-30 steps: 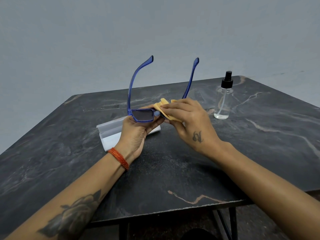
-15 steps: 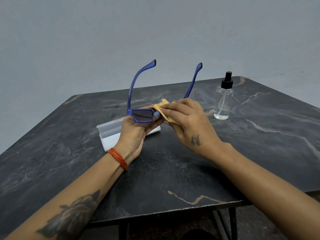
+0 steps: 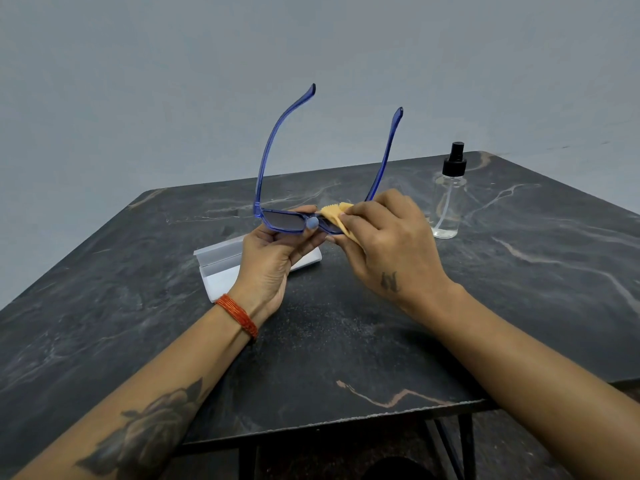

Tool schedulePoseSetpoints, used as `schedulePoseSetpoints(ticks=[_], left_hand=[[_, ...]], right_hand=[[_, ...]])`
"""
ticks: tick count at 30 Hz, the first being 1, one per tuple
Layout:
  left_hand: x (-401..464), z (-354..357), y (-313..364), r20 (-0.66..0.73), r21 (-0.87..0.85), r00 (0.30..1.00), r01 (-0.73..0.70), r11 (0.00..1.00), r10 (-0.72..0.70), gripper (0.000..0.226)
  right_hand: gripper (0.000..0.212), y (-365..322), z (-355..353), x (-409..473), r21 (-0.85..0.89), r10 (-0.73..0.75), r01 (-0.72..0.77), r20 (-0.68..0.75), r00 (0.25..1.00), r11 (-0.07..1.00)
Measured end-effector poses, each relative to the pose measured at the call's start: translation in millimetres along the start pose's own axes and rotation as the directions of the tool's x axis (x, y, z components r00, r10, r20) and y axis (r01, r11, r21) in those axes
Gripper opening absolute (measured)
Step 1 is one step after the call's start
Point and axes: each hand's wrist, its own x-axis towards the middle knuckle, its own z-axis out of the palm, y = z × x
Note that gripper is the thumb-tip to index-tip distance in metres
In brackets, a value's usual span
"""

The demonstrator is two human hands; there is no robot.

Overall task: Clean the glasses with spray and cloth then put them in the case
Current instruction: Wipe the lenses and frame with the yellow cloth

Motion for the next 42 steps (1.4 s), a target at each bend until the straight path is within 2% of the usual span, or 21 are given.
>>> schedulePoseSetpoints(ticks=[4, 10, 15, 20, 26, 34, 42], left_hand=[[-0.4, 0.2, 0.5, -0.005, 0.003, 1.000, 0.005, 1.000, -0.005, 0.015], [-1.8, 1.7, 0.8, 0.006, -0.013, 1.000, 0.003, 1.000, -0.002, 0.020], [-1.0, 0.1, 0.2, 0.040, 0.016, 0.999, -0.027, 1.000, 0.026, 0.017], [-1.4, -0.2, -0.5, 0.025, 0.028, 0.999, -0.025, 0.999, 0.025, 0.019], [-0.9, 1.4, -0.8, 0.004, 0.037, 1.000, -0.023, 0.999, 0.023, 0.019], [1.3, -3.5, -3.7, -0.006, 0.044, 0.999, -0.035, 0.998, 0.036, 0.016], [0.8, -2.6, -4.1, 0.006, 0.068, 0.998, -0.055, 0.996, 0.055, 0.017]], right_hand=[[0.031, 0.7, 1.0, -0.4, 0.042, 0.000, 0.003, -0.060, 0.998, 0.999], [0.008, 0.8, 5.8, -1.5, 0.174, 0.018, -0.003, -0.083, 0.996, 0.985], [0.023, 0.1, 9.9, -1.7, 0.224, 0.028, -0.031, 0.015, 0.999, 0.974], [0.027, 0.6, 9.3, -1.6, 0.300, 0.077, -0.104, 0.102, 0.992, 0.948], [0.023, -1.8, 4.8, 1.8, 0.353, 0.163, -0.193, 0.113, 0.980, 0.915], [0.035, -5.6, 4.1, -0.5, 0.324, 0.133, -0.182, 0.168, 0.977, 0.928], [0.023, -3.2, 3.9, 1.3, 0.332, 0.172, -0.220, 0.167, 0.971, 0.917]])
